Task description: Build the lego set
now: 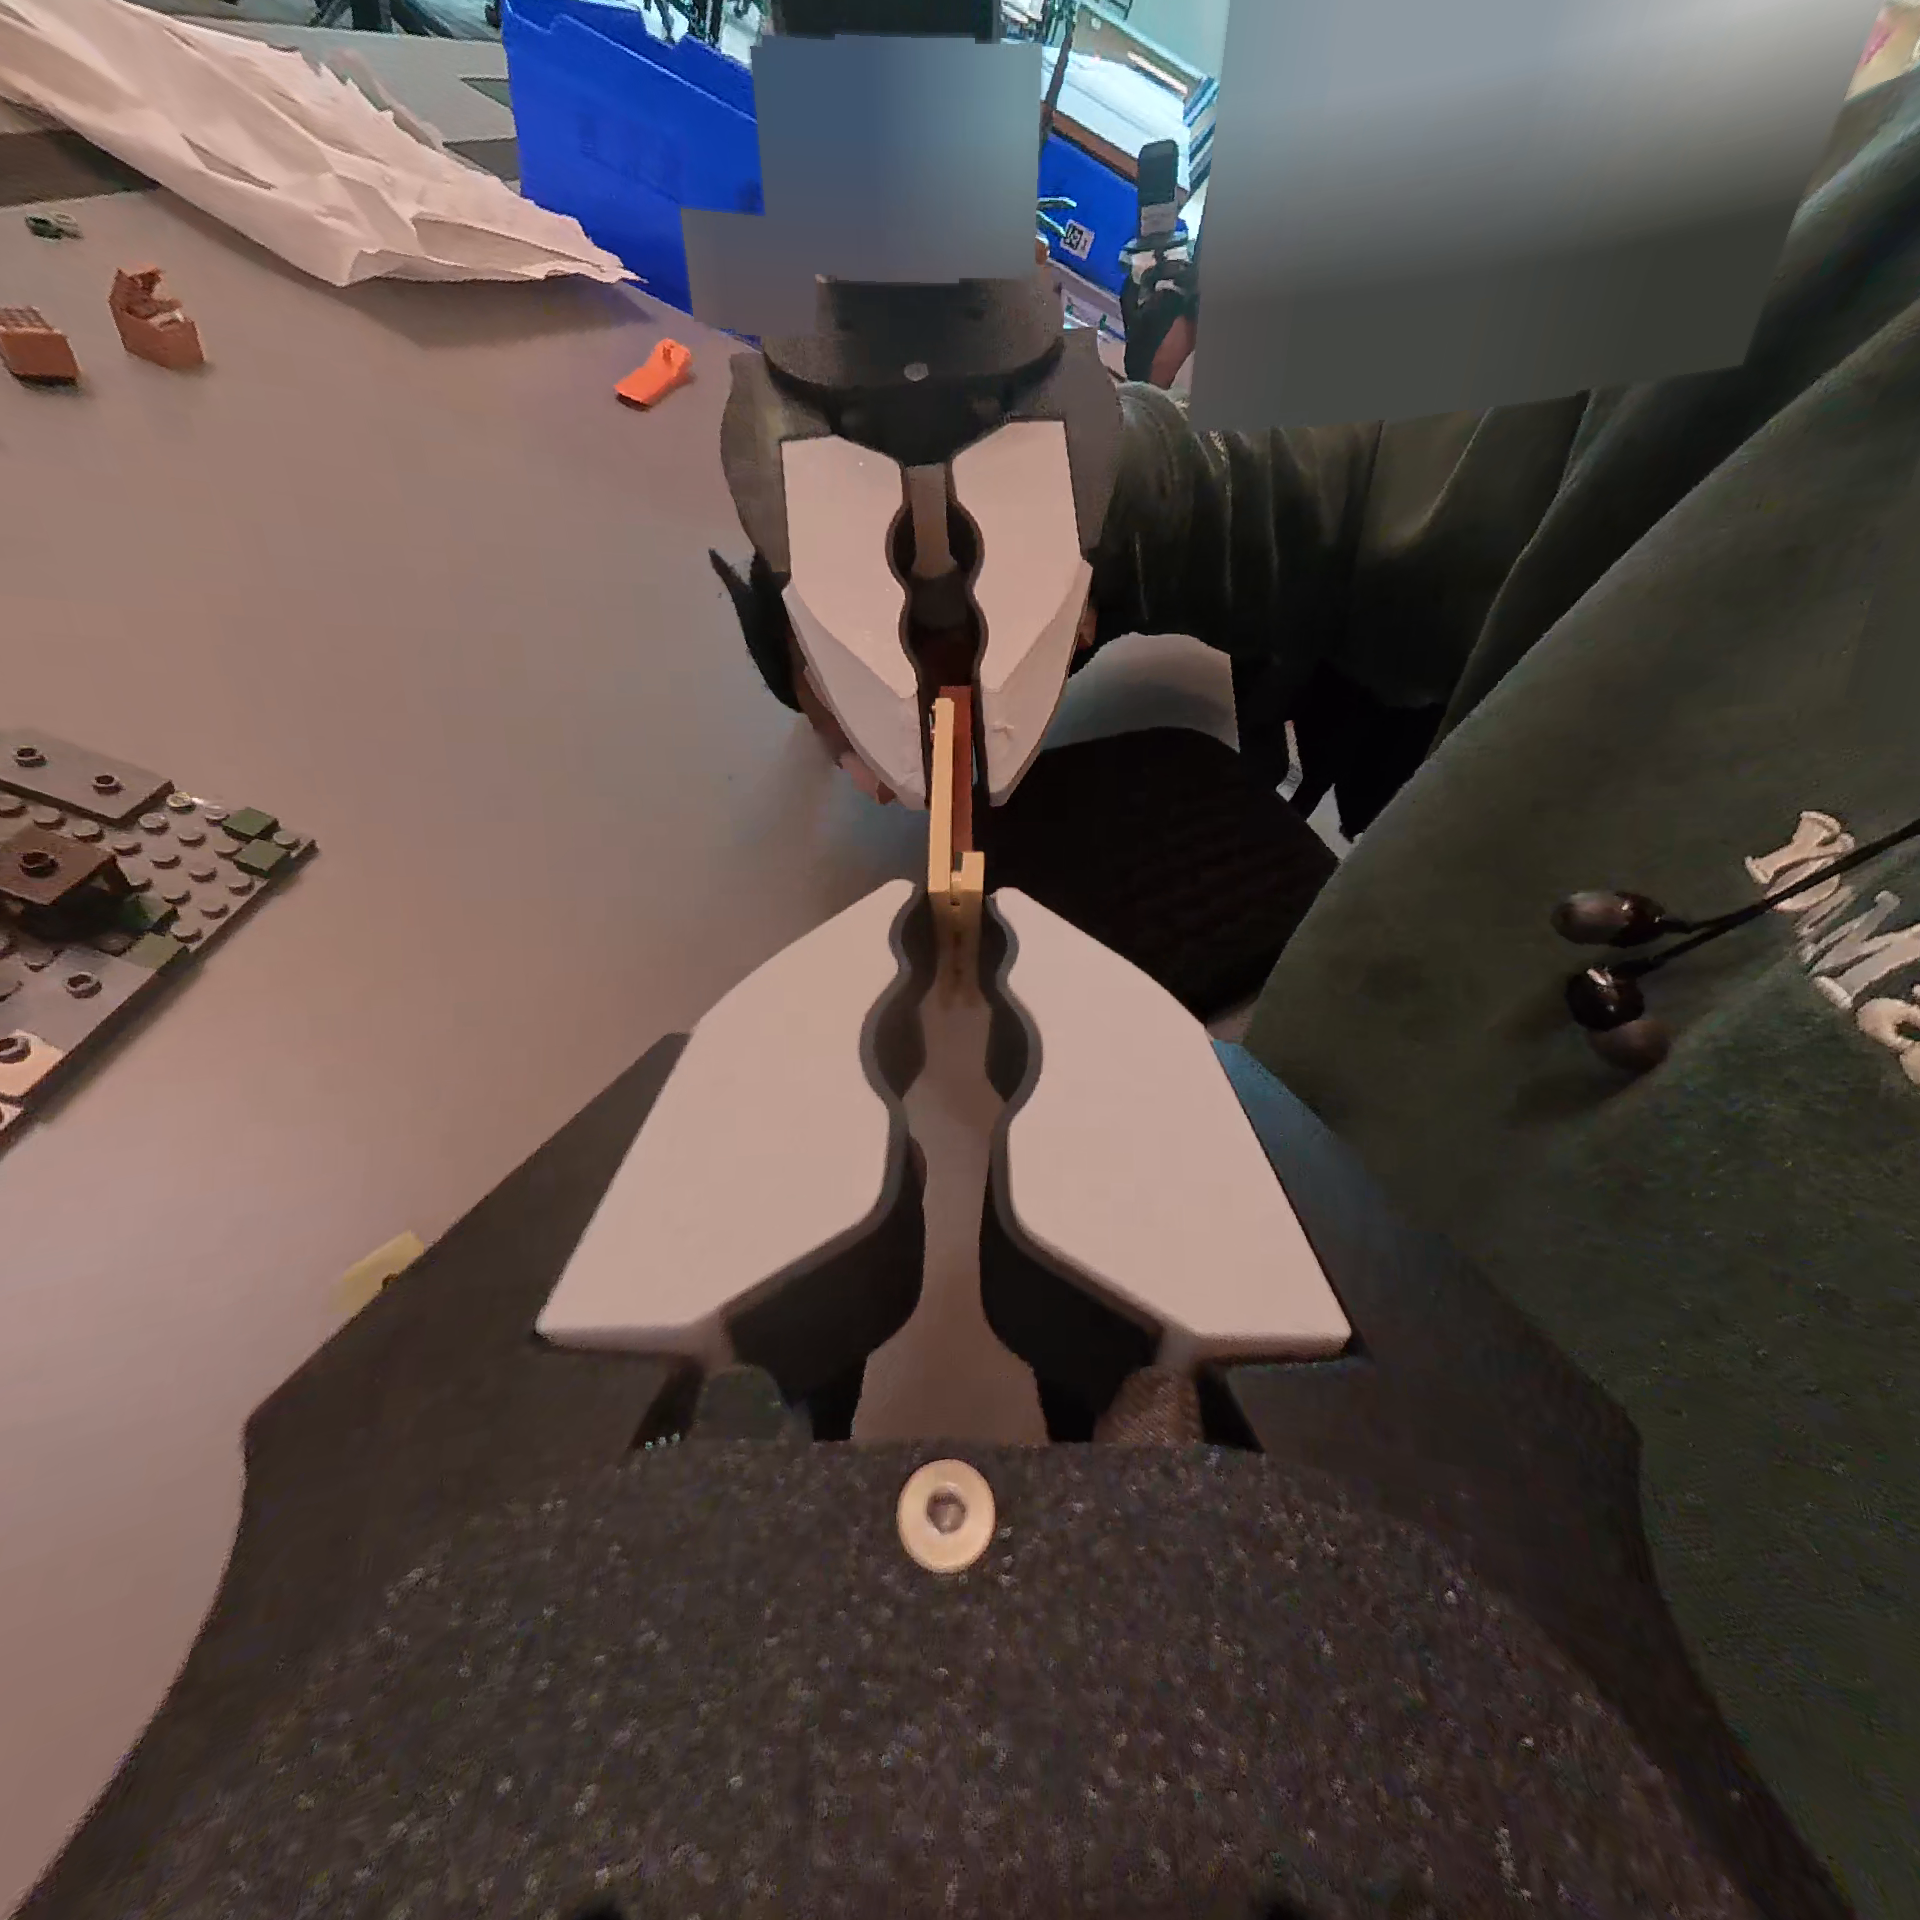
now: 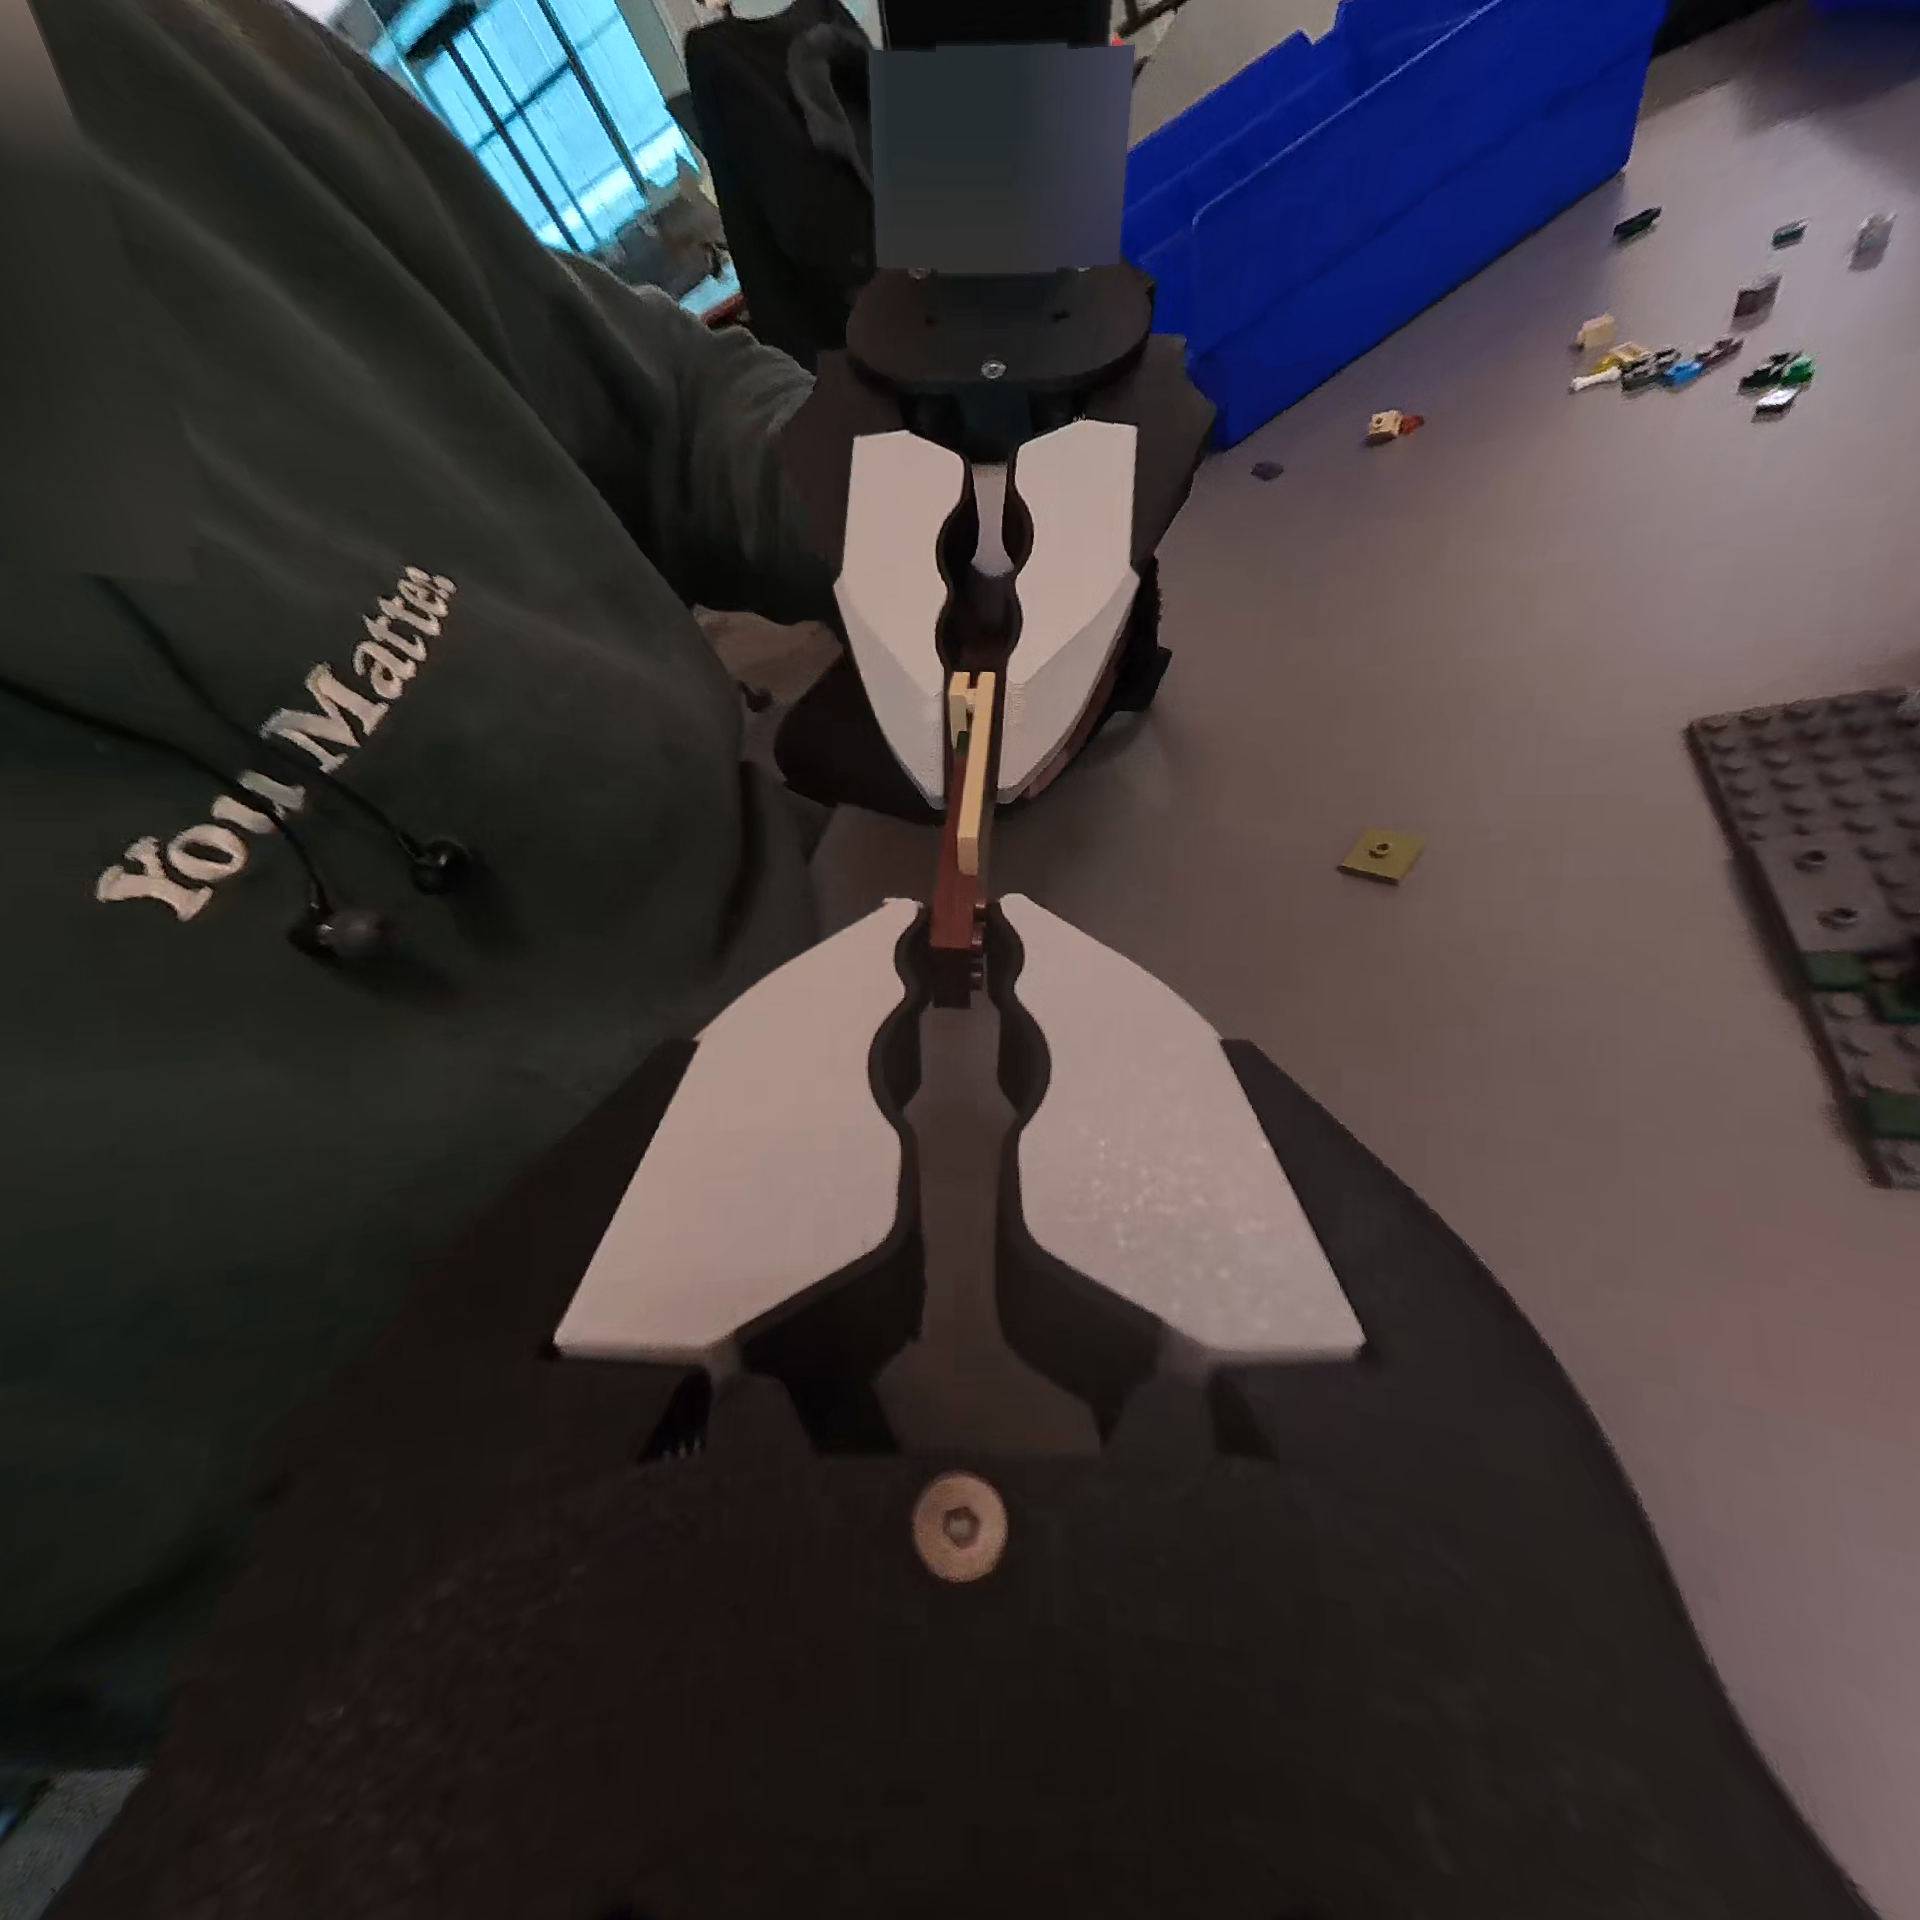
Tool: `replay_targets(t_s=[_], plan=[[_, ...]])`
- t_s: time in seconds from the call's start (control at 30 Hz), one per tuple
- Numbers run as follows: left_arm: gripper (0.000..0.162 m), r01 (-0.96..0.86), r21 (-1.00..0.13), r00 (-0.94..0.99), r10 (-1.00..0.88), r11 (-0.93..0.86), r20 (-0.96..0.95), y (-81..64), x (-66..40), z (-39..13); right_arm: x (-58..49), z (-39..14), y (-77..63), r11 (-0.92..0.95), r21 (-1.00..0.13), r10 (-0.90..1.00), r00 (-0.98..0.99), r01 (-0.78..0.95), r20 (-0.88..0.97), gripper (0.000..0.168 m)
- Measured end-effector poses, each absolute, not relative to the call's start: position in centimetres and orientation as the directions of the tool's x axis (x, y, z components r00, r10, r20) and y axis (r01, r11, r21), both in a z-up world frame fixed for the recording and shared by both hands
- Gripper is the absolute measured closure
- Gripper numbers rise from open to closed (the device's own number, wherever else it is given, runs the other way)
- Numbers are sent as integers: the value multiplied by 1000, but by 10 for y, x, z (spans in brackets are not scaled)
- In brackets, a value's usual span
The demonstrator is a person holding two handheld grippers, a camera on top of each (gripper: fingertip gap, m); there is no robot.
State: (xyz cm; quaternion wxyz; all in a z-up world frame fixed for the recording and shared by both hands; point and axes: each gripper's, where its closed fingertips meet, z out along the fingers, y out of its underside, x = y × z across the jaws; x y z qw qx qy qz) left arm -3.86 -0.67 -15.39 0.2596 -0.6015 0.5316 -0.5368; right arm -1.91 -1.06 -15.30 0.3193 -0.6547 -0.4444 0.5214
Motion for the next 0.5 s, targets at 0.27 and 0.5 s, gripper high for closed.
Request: replay_targets(t_s=[0.27, 0.5], plan=[[154, -390, -895, -142, -946, -217, 291, -10, -42, -165, -22, -151, -8, -171, -896, 983, 138, 410, -124, 145], [154, -469, -874, -124, -970, -127, 208, -12, -39, -176, -45, -170, -7, -80, -801, 990, 141, 593, 5, 152]])
